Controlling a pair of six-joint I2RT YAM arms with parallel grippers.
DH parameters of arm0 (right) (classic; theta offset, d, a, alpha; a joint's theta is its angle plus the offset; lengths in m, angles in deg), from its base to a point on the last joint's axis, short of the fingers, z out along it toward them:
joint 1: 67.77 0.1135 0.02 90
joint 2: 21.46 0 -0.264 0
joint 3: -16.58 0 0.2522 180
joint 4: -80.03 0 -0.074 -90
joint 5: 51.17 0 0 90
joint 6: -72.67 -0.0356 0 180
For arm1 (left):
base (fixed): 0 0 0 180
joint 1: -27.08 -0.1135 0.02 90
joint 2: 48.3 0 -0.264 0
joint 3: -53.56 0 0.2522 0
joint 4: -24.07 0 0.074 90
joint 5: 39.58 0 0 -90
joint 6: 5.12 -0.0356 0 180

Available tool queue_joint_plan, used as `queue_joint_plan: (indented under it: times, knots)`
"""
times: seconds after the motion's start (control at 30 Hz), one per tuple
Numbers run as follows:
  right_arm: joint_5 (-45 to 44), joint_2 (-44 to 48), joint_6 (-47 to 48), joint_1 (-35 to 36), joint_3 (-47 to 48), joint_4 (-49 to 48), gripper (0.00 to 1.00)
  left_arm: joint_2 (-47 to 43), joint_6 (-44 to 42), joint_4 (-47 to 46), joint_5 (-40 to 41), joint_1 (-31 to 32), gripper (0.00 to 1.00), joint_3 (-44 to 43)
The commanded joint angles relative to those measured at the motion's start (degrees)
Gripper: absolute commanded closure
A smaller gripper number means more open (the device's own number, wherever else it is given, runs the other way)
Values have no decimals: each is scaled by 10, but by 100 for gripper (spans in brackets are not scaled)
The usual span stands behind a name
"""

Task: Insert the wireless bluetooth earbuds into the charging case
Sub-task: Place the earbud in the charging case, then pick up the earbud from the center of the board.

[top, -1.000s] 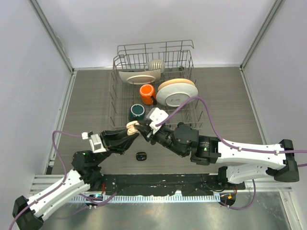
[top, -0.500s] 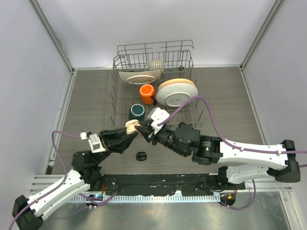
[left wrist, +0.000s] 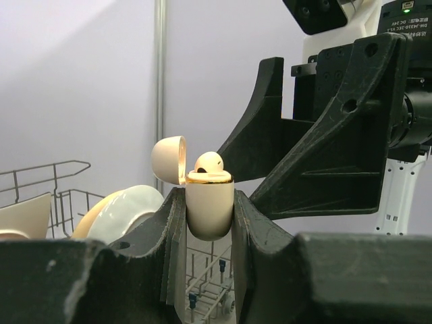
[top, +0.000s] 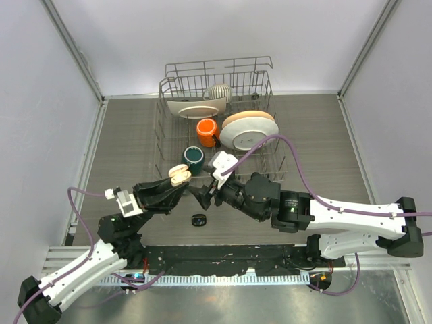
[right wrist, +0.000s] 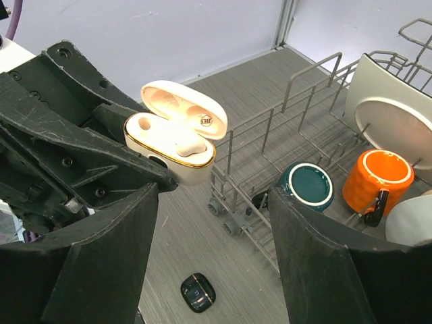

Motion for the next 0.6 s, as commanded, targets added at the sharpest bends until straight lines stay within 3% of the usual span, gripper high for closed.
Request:
queue_joint_plan:
  times: [0.0, 0.13, 0.23, 0.3, 0.47, 0.57]
  knots:
    - [-3, 36, -17, -10, 18, -22, 28, -8, -4, -42, 8, 0, 100, -3]
    - [-59, 70, -26, -20, 13, -6, 28, -15, -5, -34, 8, 0, 100, -2]
    - [-140, 112, -98, -61, 16, 93, 28, -26, -6, -25, 4, 0, 100, -2]
    - [-162, 142, -186, -105, 4, 219, 30, -41, -5, -14, -3, -1, 100, -2]
    - [-111, 252, -410, -122, -67, 486, 38, -83, -4, 34, -13, -1, 100, -2]
    - [-70, 282, -524, -122, -136, 523, 40, -99, -11, 51, -10, -1, 100, -2]
